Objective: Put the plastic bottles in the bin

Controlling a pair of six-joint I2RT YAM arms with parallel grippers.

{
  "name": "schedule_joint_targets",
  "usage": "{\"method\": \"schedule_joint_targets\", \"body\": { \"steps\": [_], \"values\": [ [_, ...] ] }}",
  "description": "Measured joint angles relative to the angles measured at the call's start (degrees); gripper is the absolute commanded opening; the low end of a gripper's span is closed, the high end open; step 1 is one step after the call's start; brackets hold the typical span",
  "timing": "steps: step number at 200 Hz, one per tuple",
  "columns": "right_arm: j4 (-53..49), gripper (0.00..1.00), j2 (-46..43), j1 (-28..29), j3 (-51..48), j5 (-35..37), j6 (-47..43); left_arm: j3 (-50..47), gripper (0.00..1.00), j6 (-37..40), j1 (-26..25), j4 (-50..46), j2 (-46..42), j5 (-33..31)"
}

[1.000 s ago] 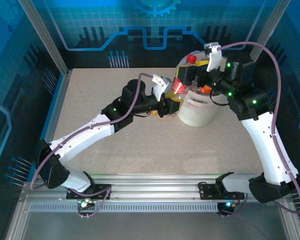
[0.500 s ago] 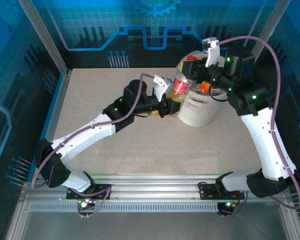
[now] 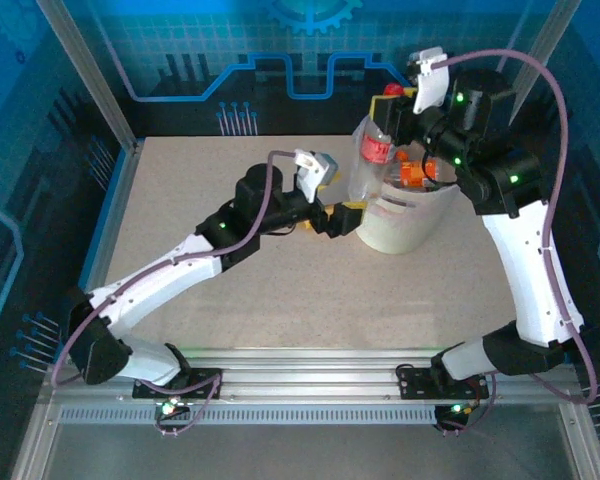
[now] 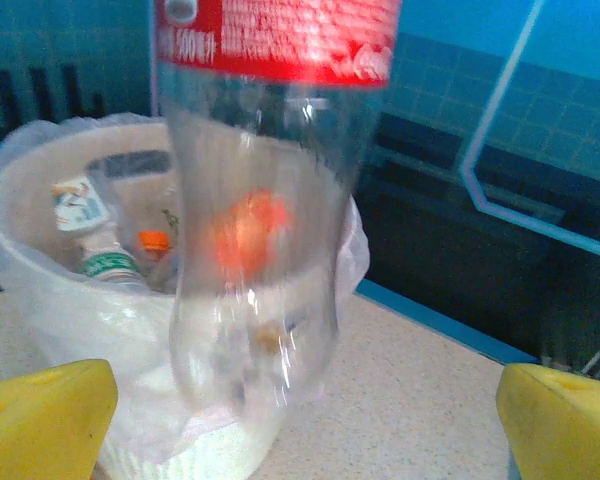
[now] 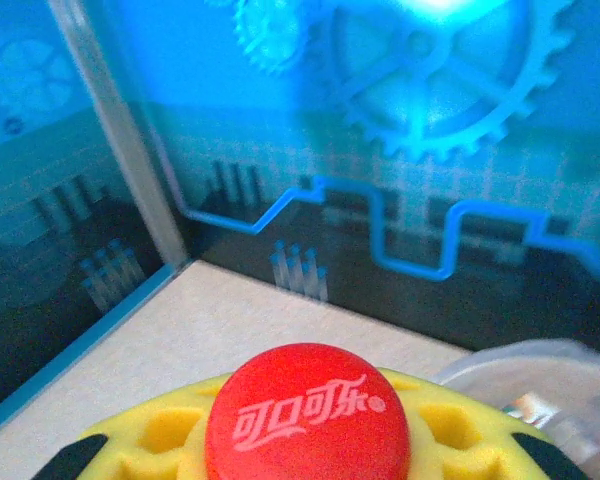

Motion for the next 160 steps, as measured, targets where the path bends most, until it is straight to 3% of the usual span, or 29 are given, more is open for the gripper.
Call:
{"method": "schedule_joint_targets", "body": {
  "steps": [73,160],
  "values": [
    [7.65,0.00,7.89,0.02,8.20,23.54,-12.90,-6.34,0.99,1.55,0.02,3.15,-7.80,-10.88],
    [11.54,0.00,26.67,-0.31,22.05,37.81,-15.63,-8.63,0.99,1.86,2.93,1.31,-8.28,-18.80]
  ]
}}
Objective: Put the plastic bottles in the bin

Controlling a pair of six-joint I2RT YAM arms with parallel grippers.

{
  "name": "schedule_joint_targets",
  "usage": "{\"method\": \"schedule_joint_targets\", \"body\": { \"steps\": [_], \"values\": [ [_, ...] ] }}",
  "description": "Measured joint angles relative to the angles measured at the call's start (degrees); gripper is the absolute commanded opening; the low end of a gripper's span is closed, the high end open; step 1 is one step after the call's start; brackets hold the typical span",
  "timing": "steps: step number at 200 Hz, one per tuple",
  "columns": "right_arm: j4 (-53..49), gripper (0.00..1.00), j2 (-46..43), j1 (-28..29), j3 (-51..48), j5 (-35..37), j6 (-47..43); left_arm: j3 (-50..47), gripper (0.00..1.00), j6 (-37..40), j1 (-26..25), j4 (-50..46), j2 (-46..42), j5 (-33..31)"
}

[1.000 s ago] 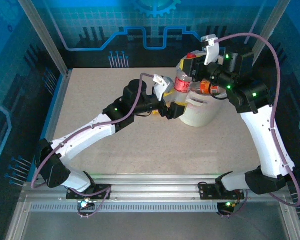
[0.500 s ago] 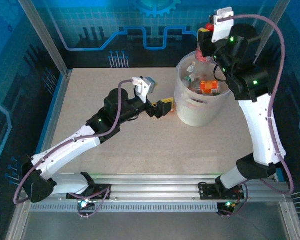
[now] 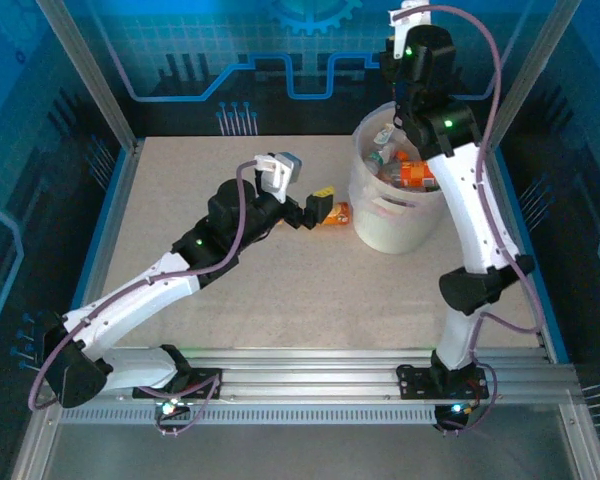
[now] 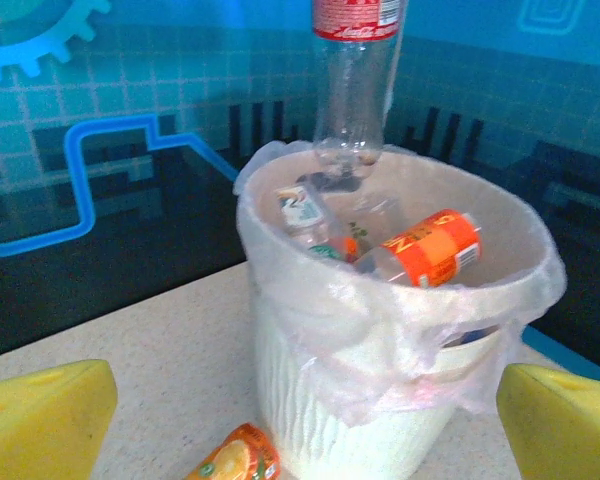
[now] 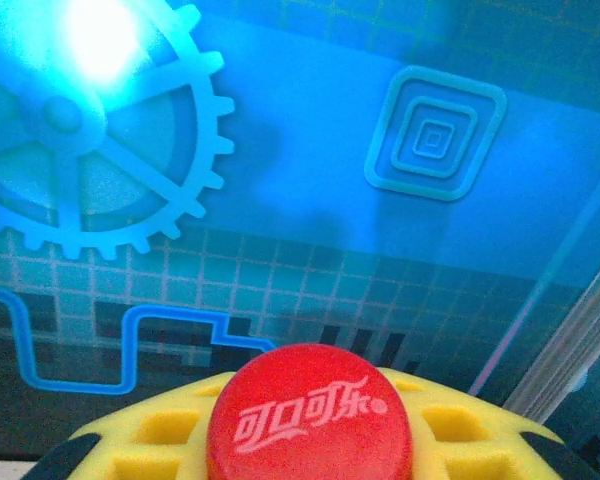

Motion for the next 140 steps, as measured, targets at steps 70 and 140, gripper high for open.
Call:
{"method": "schedule_joint_targets", "body": {
  "steps": [70,140],
  "values": [
    [-2.93,0.00,4.07,-2.49,1.88,5.79,5.53,-0.72,0.99,-2.14,5.07,-3.98,-0.15,-1.64],
    [-0.35,0.00,3.93,-3.13,-5.38,8.28,6.71,-1.27,0.99,-3.41,6.43,-4.68,-0.37,-1.62]
  ]
}}
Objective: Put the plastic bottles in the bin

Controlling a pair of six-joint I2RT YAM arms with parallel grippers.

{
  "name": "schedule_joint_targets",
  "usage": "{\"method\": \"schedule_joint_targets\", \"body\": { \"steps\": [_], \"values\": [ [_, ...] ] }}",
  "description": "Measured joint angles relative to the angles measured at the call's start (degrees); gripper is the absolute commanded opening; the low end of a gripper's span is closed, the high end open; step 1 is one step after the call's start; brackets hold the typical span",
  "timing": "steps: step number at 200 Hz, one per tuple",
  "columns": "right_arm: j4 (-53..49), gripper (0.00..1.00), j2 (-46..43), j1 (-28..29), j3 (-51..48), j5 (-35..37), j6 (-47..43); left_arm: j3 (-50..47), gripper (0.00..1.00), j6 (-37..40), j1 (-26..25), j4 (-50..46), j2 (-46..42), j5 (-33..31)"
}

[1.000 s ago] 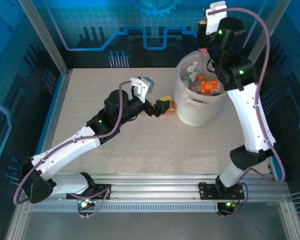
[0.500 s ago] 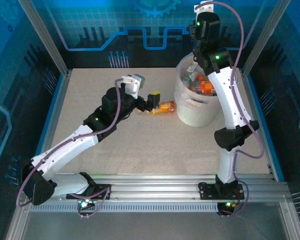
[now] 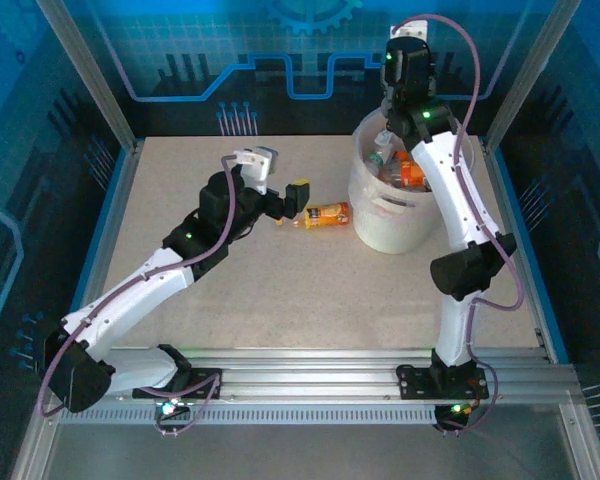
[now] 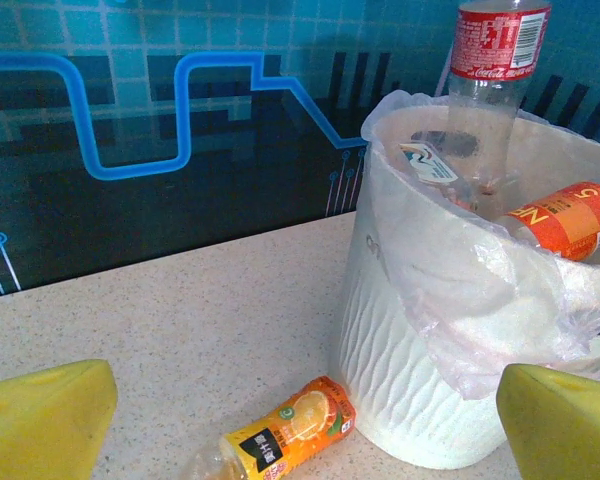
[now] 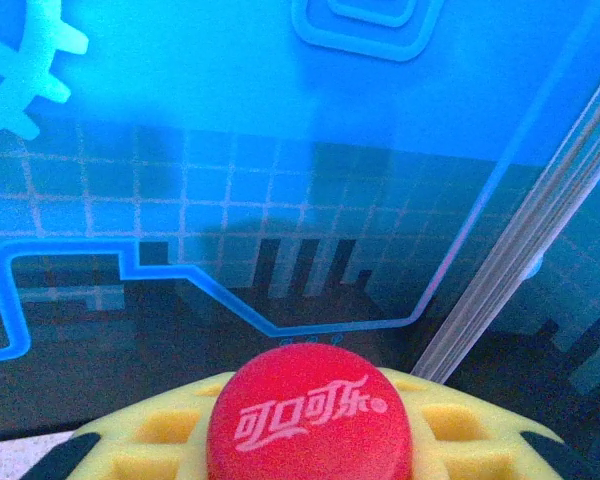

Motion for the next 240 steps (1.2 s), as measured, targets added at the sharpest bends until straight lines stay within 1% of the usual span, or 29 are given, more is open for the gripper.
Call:
{"method": "schedule_joint_targets", "body": {
  "steps": [13,25,31,42,52,62,73,109,117,134,146,151,179,201,219,232,240],
  "values": [
    [1.14,0.00,-0.17,0.04,-0.72,0.39,-0.52,-0.20,0.99,0.00,0.11,-0.04,-0.11,0.00],
    [1.88,0.07,-0.24,0.20,-1.20,0.74,-1.20,-0.39,0.99,-0.02,0.17,-0.04,-0.35,0.02],
    [2.08,0.09,-0.24,0.33,-1.22,0.98,-1.57,-0.46,0.99,-0.02,0.17,-0.04,-0.50,0.00],
    [2.32,0.09,-0.24,0.50,-1.22,1.33,-2.40,-0.52,0.99,-0.02,0.22,-0.04,-0.72,0.02],
    [2.91,0.06,-0.24,0.57,-1.22,1.81,-3.37,-0.59,0.99,-0.02,0.22,-0.02,-0.92,0.02],
    [3.74,0.05,-0.24,0.55,-1.25,2.10,-4.42,-0.81,0.99,-0.02,0.26,-0.02,-1.25,0.02],
    [5.68,0.07,-0.35,0.37,-2.19,2.27,-5.86,-1.01,0.99,-0.02,0.26,-0.02,-1.57,0.04],
    [9.92,0.16,-0.70,-0.07,-6.05,0.74,-7.96,-1.46,0.99,-0.04,0.33,0.04,-2.38,0.04],
    [10.38,0.20,-0.74,-0.09,-6.67,0.20,-8.00,-1.53,0.99,-0.04,0.33,0.02,-2.49,0.04],
    [11.08,0.32,-0.90,-0.09,-7.52,-0.42,-8.33,-1.55,0.99,-0.07,0.35,0.02,-2.51,0.07],
    [11.19,0.43,-1.01,-0.09,-7.65,-0.81,-8.37,-1.55,0.99,-0.09,0.37,0.02,-2.51,0.07],
    [11.13,0.46,-1.07,-0.11,-7.74,-1.09,-8.68,-1.55,0.99,-0.15,0.37,0.02,-2.51,0.07],
    [10.93,0.46,-1.64,-0.11,-7.78,-1.62,-9.05,-1.55,0.99,-0.68,0.37,0.02,-2.51,0.07],
    [10.69,0.44,-2.32,-0.11,-8.04,-1.64,-9.01,-1.55,0.99,-1.14,0.37,0.02,-2.51,0.13],
    [10.27,0.37,-2.84,-0.11,-8.28,-1.66,-8.85,-1.55,0.99,-1.31,0.37,0.02,-2.54,0.22],
    [9.79,0.30,-3.15,-0.09,-8.33,-1.77,-8.66,-1.55,0.99,-1.33,0.37,0.02,-2.54,0.22],
    [9.29,0.28,-3.39,-0.09,-8.39,-1.81,-8.57,-1.57,0.99,-1.38,0.37,0.02,-2.54,0.24]
  ]
}}
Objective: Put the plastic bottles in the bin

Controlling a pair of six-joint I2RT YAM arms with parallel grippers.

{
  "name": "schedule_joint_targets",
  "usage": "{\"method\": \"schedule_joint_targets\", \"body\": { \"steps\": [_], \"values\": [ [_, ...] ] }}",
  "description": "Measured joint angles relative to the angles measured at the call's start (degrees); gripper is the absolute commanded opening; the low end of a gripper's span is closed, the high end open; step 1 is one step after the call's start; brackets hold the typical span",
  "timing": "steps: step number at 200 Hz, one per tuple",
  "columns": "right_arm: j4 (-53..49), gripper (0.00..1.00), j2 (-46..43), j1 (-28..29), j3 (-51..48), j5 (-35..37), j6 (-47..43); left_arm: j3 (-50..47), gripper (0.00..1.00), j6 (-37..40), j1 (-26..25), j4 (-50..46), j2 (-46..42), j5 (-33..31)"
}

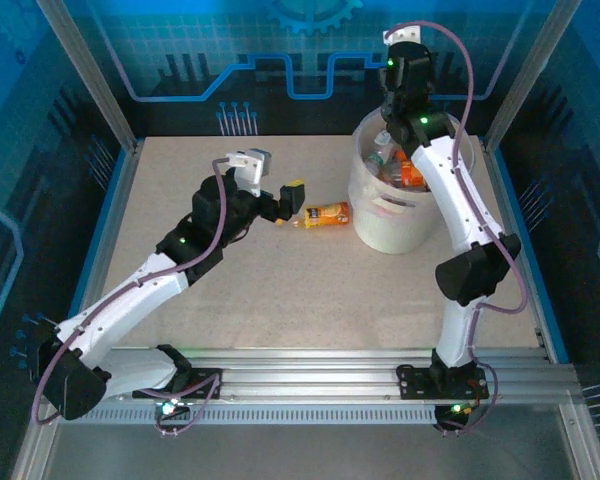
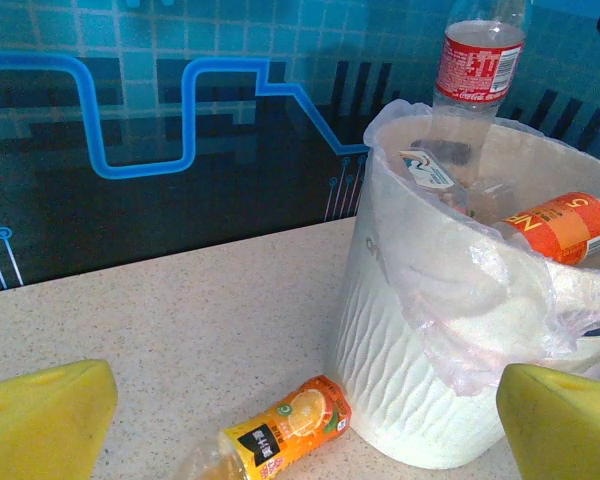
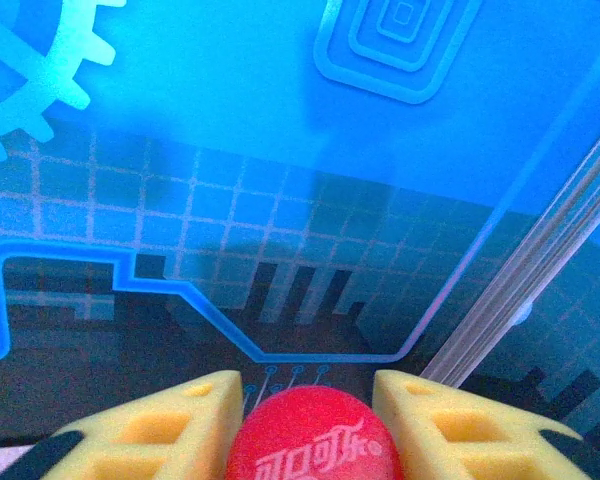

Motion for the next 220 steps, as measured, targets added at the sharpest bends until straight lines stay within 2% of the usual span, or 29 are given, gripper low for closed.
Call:
{"method": "schedule_joint_targets", "body": {
  "steps": [89,152,220],
  "values": [
    [-0.57,0.28,-6.16,2.78,-8.33,4.76,-0.50,-0.13,0.99,-0.13,0.00,0.00,-0.31,0.04],
    [1.81,0.39,-13.92,2.78,-22.38,4.09,1.25,-1.01,0.99,-0.13,0.00,0.00,-1.53,0.28],
    [-3.61,0.54,-16.04,2.95,-27.06,0.33,5.86,-1.01,0.99,-0.13,0.00,0.00,-1.53,0.44]
  ]
}}
